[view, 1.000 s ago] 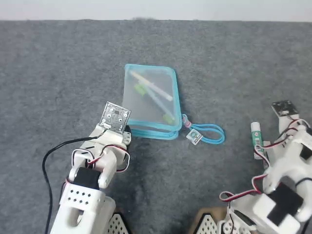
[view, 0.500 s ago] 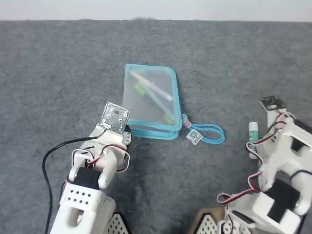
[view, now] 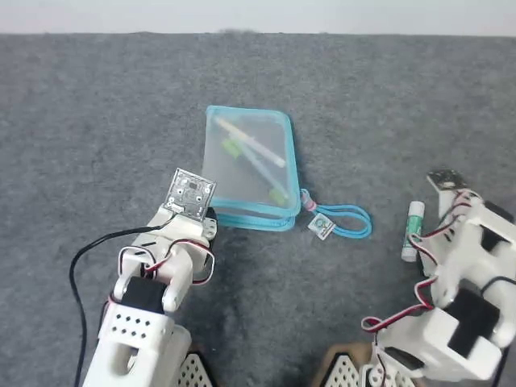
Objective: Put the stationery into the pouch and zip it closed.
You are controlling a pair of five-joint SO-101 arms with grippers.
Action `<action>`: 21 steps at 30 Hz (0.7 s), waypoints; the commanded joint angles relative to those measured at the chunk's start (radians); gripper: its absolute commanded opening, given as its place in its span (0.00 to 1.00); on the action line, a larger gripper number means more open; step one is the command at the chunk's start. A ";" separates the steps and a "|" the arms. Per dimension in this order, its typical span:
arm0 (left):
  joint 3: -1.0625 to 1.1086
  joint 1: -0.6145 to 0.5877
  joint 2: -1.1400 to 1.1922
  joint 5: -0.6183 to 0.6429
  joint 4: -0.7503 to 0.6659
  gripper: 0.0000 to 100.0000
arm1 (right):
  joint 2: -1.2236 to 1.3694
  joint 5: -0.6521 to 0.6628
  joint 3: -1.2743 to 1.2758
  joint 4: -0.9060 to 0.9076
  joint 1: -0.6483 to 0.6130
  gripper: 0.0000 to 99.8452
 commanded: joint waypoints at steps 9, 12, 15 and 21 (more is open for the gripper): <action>-0.042 -0.003 -0.003 0.009 0.003 0.01 | 0.002 0.100 0.031 0.093 0.045 0.04; -0.042 -0.002 -0.003 0.009 0.003 0.01 | -0.016 0.094 0.000 0.108 0.036 0.02; -0.042 -0.002 -0.003 0.012 0.003 0.01 | -0.105 0.063 -0.078 0.213 -0.007 0.01; -0.033 0.000 -0.002 0.014 -0.035 0.01 | -0.463 -0.106 -0.190 0.418 -0.291 0.01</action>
